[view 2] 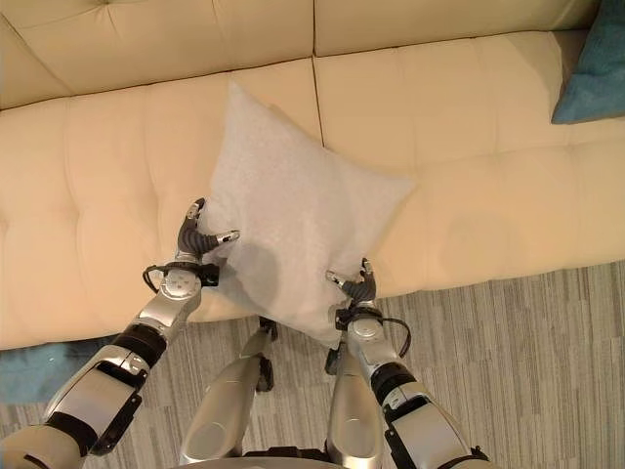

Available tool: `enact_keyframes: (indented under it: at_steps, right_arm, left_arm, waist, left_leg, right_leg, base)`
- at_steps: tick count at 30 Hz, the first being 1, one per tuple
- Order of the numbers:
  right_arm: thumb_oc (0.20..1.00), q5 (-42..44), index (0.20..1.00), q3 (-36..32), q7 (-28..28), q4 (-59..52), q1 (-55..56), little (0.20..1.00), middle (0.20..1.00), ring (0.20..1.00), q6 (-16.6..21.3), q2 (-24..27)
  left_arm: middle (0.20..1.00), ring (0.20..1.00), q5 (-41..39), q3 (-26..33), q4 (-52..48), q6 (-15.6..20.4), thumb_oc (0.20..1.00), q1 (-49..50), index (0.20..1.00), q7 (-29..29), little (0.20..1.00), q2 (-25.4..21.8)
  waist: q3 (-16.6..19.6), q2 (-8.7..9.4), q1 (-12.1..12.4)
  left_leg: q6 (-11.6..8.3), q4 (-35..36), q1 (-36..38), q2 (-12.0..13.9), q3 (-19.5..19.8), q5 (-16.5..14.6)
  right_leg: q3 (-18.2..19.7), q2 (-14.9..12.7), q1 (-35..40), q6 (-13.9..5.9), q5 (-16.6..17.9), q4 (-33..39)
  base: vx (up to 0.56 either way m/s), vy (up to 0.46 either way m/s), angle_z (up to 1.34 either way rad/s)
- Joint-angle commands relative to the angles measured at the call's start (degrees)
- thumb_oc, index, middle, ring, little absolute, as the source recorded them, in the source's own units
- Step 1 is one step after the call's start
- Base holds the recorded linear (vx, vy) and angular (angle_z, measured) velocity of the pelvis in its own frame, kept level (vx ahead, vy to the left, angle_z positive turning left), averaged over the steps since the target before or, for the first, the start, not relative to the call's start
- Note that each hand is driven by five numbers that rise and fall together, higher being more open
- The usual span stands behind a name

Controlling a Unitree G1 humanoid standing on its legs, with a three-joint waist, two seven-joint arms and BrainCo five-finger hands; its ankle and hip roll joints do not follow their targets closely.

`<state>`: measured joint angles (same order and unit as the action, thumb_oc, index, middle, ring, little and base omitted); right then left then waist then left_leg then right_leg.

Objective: Pick up all the scattered cushions and arrange them neatly on the sofa.

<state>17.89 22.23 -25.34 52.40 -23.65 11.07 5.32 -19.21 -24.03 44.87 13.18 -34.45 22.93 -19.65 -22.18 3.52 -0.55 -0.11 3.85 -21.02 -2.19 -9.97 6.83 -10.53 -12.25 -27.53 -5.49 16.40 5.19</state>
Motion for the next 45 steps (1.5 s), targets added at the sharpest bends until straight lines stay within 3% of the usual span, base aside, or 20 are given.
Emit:
enact_keyframes:
  at_steps: [1, 2, 3, 4, 5, 11, 16, 22, 29, 33, 39, 40, 42, 43, 45]
  right_arm:
    - [1.000, 1.33, 1.000, 6.08, 4.64, -0.98, 0.20, 1.000, 1.000, 1.000, 0.67, -6.00]
    - [0.831, 4.87, 0.831, 6.28, 6.44, -1.12, -0.97, 0.831, 0.831, 0.831, 1.58, -6.52]
    - [0.379, 8.73, 0.379, 6.39, 8.09, -1.37, -2.66, 0.379, 0.379, 0.379, 2.45, -7.32]
    - [0.200, 10.30, 0.200, 6.36, 8.56, -1.57, -3.57, 0.200, 0.200, 0.200, 2.97, -7.47]
    - [0.200, 13.41, 0.200, 6.24, 9.38, -2.51, -5.36, 0.200, 0.200, 0.200, 4.20, -7.73]
    - [0.200, 21.33, 0.200, 3.68, 8.30, -10.74, -10.07, 0.200, 0.200, 0.200, 9.28, -7.30]
    - [0.200, 20.78, 0.200, 1.95, 7.81, -15.74, -8.80, 0.200, 0.200, 0.200, 9.74, -5.47]
    - [0.200, 13.68, 0.200, 0.15, 9.49, -28.17, 2.13, 0.200, 0.200, 0.200, 7.68, -0.53]
    - [0.200, 5.63, 0.200, -2.53, 11.87, -38.09, 12.54, 0.200, 0.200, 0.200, 5.15, 6.00]
    - [0.200, 0.23, 0.200, -5.40, 12.49, -44.34, 18.02, 0.200, 0.200, 0.200, 4.50, 10.20]
    - [0.200, -1.87, 0.200, -6.57, 12.99, -48.22, 20.91, 0.200, 0.200, 0.200, 5.05, 12.47]
    - [0.200, -2.42, 0.200, -6.54, 13.04, -48.38, 21.24, 0.200, 0.200, 0.200, 5.07, 13.37]
    - [0.200, -2.54, 0.200, -6.79, 13.11, -48.25, 21.42, 0.200, 0.200, 0.200, 5.20, 13.84]
    - [0.200, -2.69, 0.200, -7.21, 12.97, -48.21, 21.44, 0.200, 0.200, 0.200, 5.14, 14.12]
    - [0.200, -2.84, 0.200, -7.58, 12.78, -48.18, 21.21, 0.200, 0.200, 0.200, 5.09, 14.10]
  left_arm:
    - [1.000, 1.000, 0.51, -5.13, -6.17, 3.69, 1.000, -2.13, 1.000, -1.43, 1.000, 5.15]
    - [1.000, 1.000, -0.41, -5.37, -8.64, 4.15, 1.000, -2.29, 1.000, -1.89, 1.000, 4.66]
    - [0.947, 0.947, -1.84, -5.27, -10.29, 4.71, 0.947, -2.65, 0.947, -2.44, 0.947, 4.16]
    - [0.294, 0.294, -2.41, -5.12, -10.75, 5.04, 0.294, -2.95, 0.294, -2.56, 0.294, 3.96]
    - [0.200, 0.200, -3.44, -4.77, -12.31, 5.56, 0.200, -3.80, 0.200, -2.47, 0.200, 3.28]
    - [0.200, 0.200, -6.62, -1.75, -17.17, 7.37, 0.200, -5.67, 0.200, -0.61, 0.200, 2.60]
    - [0.200, 0.200, -7.42, 0.45, -20.44, 7.39, 0.200, -2.43, 0.200, -0.97, 0.200, 3.78]
    - [0.200, 0.200, -6.09, 1.56, -29.70, 5.57, 0.200, 12.21, 0.200, -4.24, 0.200, 5.79]
    - [0.200, 0.200, -6.96, 2.10, -35.70, 3.54, 0.200, 24.13, 0.200, -8.01, 0.200, 3.59]
    - [0.200, 0.200, -7.62, 3.30, -39.13, 2.95, 0.200, 28.93, 0.200, -9.54, 0.200, 2.29]
    - [0.200, 0.200, -8.31, 4.16, -40.90, 2.87, 0.200, 31.20, 0.200, -10.52, 0.200, 1.75]
    - [0.200, 0.200, -8.36, 4.47, -40.79, 2.90, 0.200, 31.35, 0.200, -10.64, 0.200, 1.61]
    - [0.200, 0.200, -8.84, 4.84, -40.98, 3.15, 0.200, 31.70, 0.200, -11.05, 0.200, 1.62]
    - [0.200, 0.200, -9.22, 5.01, -40.99, 3.55, 0.200, 31.53, 0.200, -11.21, 0.200, 1.74]
    - [0.200, 0.200, -9.31, 5.12, -40.84, 3.60, 0.200, 31.35, 0.200, -11.46, 0.200, 1.91]
  waist:
    - [0.66, -4.18, 0.82]
    - [0.66, -4.65, 1.32]
    - [0.63, -5.21, 1.95]
    - [0.62, -5.37, 2.21]
    - [0.81, -5.64, 2.77]
    - [2.05, -5.43, 3.54]
    - [3.27, -4.67, 3.50]
    - [6.89, -3.28, 2.48]
    - [10.90, -3.17, 1.96]
    - [12.52, -3.69, 1.64]
    - [13.75, -4.37, 1.55]
    - [13.54, -3.98, 1.73]
    - [12.90, -3.57, 1.97]
    - [11.97, -2.83, 2.23]
    - [11.40, -2.04, 2.75]
  left_leg:
    - [-3.53, 1.15, -4.38, 1.21, 6.84, -0.84]
    - [-3.66, 1.15, -5.01, 1.09, 6.88, -0.68]
    - [-3.82, 1.15, -5.40, 1.08, 6.91, -0.58]
    - [-3.91, 1.15, -5.54, 1.11, 6.94, -0.51]
    - [-4.08, 1.15, -5.80, 1.09, 7.06, -0.40]
    - [-4.51, 1.15, -4.58, 1.12, 7.54, -0.96]
    - [-4.24, 1.15, -1.88, 1.04, 7.49, -1.95]
    - [-3.09, 1.15, 6.14, 1.83, 6.71, -3.95]
    - [-2.90, 1.15, 14.05, 3.63, 6.67, -5.76]
    - [-3.83, 1.15, 17.57, 5.53, 7.62, -5.76]
    - [-5.63, 1.04, 19.05, 8.32, 8.85, -4.38]
    - [-6.04, -2.61, 18.18, 9.06, 10.23, -5.25]
    - [-6.18, -6.37, 16.82, 8.89, 11.09, -6.05]
    - [-6.50, -10.70, 14.65, 7.65, 11.62, -6.68]
    - [-5.49, -12.84, 12.55, 3.67, 12.94, -8.44]
  right_leg:
    - [-2.24, -4.03, -1.28, -7.16, -0.64, -0.60]
    - [-2.31, -4.14, -1.78, -7.34, -0.44, -0.49]
    - [-2.46, -4.27, -2.17, -7.47, -0.33, -0.43]
    - [-2.50, -4.31, -2.27, -7.52, -0.32, -0.40]
    - [-2.66, -4.40, -2.44, -7.62, -0.31, -0.33]
    - [-2.97, -4.56, -0.90, -7.58, -0.89, -0.25]
    - [-3.16, -4.62, 1.93, -7.43, -1.53, -0.19]
    - [-3.91, -4.42, 10.65, -6.83, -4.29, -0.19]
    - [-5.20, -1.45, 19.14, -5.30, -9.26, -0.72]
    - [-5.61, 1.46, 22.84, -3.95, -13.13, -2.94]
    - [-6.89, 4.88, 26.08, -2.09, -15.46, -1.98]
    - [-6.62, 6.32, 27.92, -1.06, -16.13, -0.68]
    - [-6.57, 6.50, 28.76, -0.51, -16.41, -0.37]
    - [-6.84, 6.07, 29.44, -0.09, -16.38, -0.22]
    - [-6.92, 5.69, 29.45, -0.16, -16.24, -0.19]
  base:
    - [-0.03, -0.009, 0.07]
    - [-0.04, -0.008, 0.05]
    - [-0.04, -0.014, 0.05]
    - [-0.03, -0.020, 0.06]
    - [-0.02, -0.023, 0.13]
    - [0.00, -0.025, 0.03]
    - [0.02, -0.016, 0.04]
    - [0.08, -0.054, 0.07]
    - [0.09, -0.099, -0.02]
    - [0.08, -0.166, -0.01]
    - [0.06, -0.208, 0.12]
    - [0.04, -0.205, 0.14]
    - [0.02, -0.182, 0.12]
    - [-0.02, -0.127, 0.12]
    - [0.00, -0.082, 0.17]
